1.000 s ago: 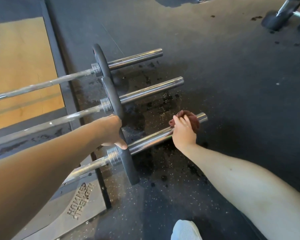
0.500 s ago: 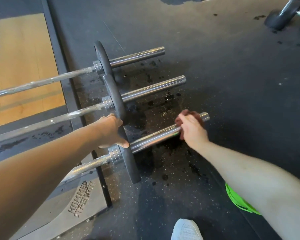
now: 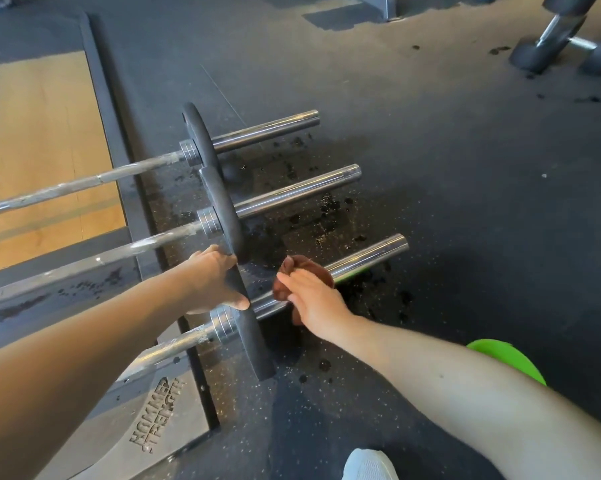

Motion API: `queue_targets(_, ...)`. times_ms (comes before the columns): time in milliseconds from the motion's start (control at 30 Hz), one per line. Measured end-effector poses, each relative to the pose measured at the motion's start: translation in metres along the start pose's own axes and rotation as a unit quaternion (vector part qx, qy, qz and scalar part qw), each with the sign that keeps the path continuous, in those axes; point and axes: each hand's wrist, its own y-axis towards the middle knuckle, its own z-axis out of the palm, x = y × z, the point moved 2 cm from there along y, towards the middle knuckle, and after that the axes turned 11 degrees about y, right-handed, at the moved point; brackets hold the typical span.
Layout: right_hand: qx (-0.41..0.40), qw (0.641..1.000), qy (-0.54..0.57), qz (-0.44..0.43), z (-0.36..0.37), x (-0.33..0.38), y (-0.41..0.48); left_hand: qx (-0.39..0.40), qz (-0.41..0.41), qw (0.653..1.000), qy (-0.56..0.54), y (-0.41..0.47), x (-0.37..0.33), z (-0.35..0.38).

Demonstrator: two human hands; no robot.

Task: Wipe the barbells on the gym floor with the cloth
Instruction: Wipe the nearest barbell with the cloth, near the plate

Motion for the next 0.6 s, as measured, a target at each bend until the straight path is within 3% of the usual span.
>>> queue_targets(100, -0.069, 0.997, -0.005, 0.04, -0.048, -0.044, 0.002, 0.002, 0.004, 1.0, -0.013, 0.0, 0.003, 0.004)
queue_targets(233, -0.124, 0.959, -0.119, 0.226, -0.115, -0.113, 0.016, -0.006, 0.005, 1.0, -0.027, 0.0, 0.003, 0.006)
queue_targets(333, -0.179, 0.944, -0.083, 0.264, -0.114, -0.116, 0.022, -0.007, 0.004, 1.0, -0.025, 0.0, 0.002, 0.006)
queue_targets(400, -0.212, 0.95, -0.056, 0.222, -0.083, -0.092, 0.016, -0.006, 0.004, 1.0, -0.021, 0.0, 0.003, 0.006)
queue_targets(467, -0.19, 0.972, -0.038, 0.132, -0.041, -0.057, 0.008, -0.005, 0.004, 1.0, -0.021, 0.0, 0.004, 0.005)
queue_targets(600, -0.046, 0.998, -0.04, 0.007, 0.023, -0.002, 0.005, -0.003, 0.001, 1.0, -0.004, -0.002, -0.001, 0.002)
